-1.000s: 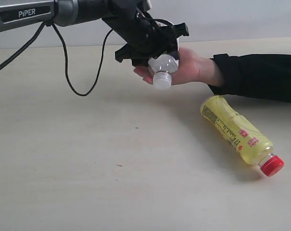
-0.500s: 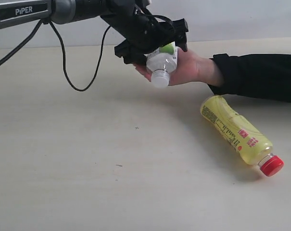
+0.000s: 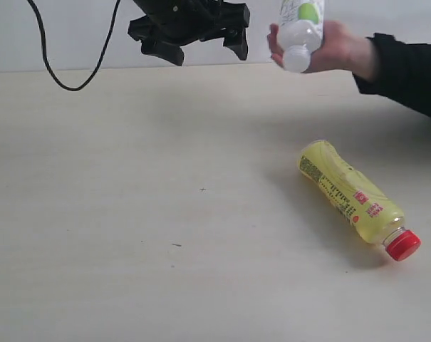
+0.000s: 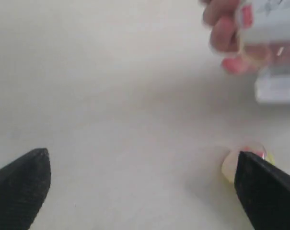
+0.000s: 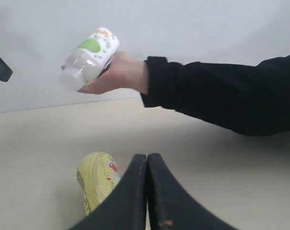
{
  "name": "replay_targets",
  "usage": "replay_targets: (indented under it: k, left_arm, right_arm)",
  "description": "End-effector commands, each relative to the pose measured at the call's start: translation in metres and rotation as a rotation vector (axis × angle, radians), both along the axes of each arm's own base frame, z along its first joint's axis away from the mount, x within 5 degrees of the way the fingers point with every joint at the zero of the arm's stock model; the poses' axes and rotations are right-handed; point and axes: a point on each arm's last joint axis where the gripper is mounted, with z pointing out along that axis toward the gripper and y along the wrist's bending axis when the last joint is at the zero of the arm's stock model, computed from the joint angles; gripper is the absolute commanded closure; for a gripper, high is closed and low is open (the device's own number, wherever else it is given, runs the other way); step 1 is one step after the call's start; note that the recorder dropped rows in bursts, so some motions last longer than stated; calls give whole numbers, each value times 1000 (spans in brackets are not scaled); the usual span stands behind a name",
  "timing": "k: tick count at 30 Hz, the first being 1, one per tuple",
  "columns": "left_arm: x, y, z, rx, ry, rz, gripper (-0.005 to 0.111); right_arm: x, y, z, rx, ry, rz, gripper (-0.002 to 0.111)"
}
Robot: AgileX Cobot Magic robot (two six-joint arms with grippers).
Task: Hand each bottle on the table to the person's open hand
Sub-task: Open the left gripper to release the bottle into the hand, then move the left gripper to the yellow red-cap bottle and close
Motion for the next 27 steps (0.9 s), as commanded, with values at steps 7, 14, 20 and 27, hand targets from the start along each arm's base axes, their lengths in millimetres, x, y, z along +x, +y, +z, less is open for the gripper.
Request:
replay_targets:
  k: [7,14,20,27]
  left_arm:
    - [-52,-25,-3,214,113,-418,2]
    - [-78,-49,-3,219,125,-538,2]
    - [-90,-61,-1,140,134,-636,2]
    - [-124,-55,5,-40,196,-805,7]
  right_arm:
    - [0,0,-1,-3,-4,-5,108]
    - [0,0,-1,-5,-5,-5,108]
    - [0,0,-1,-3,-4,-5,108]
    - [0,0,-1,-5,-5,-5,108]
